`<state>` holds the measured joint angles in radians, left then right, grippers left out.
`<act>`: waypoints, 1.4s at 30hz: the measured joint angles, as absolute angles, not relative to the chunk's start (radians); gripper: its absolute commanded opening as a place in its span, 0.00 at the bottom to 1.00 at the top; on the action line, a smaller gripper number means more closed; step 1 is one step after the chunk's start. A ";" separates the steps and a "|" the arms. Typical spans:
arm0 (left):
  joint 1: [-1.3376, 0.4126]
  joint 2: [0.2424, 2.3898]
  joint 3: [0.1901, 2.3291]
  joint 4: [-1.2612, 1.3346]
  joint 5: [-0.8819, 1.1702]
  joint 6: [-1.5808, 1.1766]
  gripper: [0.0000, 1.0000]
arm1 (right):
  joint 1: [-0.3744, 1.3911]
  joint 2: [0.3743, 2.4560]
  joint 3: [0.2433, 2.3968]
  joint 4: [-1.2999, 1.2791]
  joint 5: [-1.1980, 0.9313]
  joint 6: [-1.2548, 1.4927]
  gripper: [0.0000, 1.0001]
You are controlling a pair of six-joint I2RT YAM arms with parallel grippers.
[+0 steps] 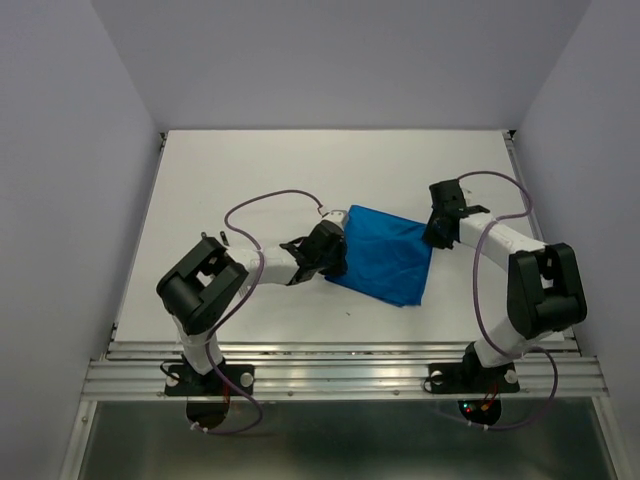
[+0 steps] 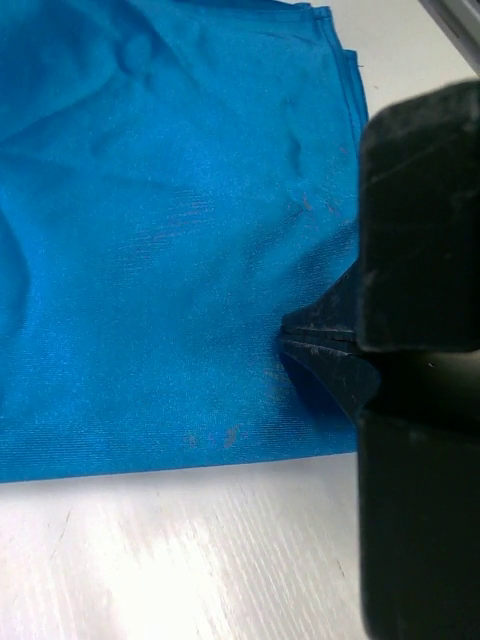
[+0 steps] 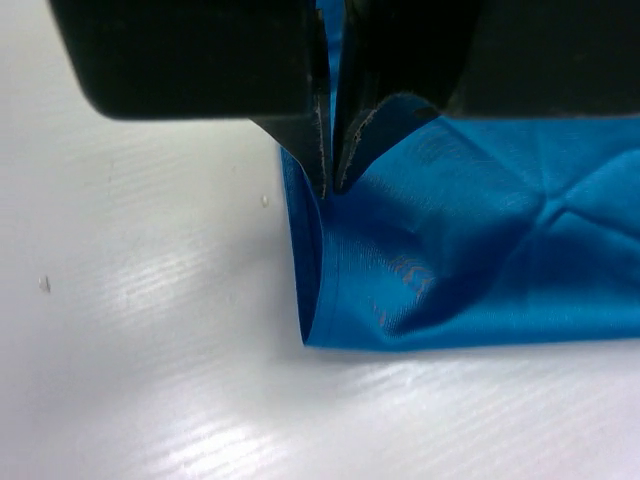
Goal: Fold the napkin into a case and place the utensils inside
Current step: Smooth out the square-folded napkin at the center of the board.
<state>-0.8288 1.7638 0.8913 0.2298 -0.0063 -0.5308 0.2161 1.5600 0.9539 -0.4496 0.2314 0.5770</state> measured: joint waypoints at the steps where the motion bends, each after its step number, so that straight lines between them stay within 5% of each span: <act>1: -0.829 1.764 0.889 0.236 -0.002 -0.533 0.00 | 0.209 1.583 0.968 -0.442 0.231 0.569 0.09; 16: -0.836 1.648 0.746 0.262 0.048 -0.591 0.00 | 0.147 1.749 1.093 -0.363 0.203 0.514 0.08; 28: -0.819 1.672 1.142 0.078 -0.015 -0.489 0.00 | 0.138 1.800 1.118 -0.324 0.196 0.490 0.07; 42: -0.688 2.031 1.375 0.015 -0.033 -0.480 0.00 | 0.179 1.630 1.094 -0.291 0.100 0.504 0.07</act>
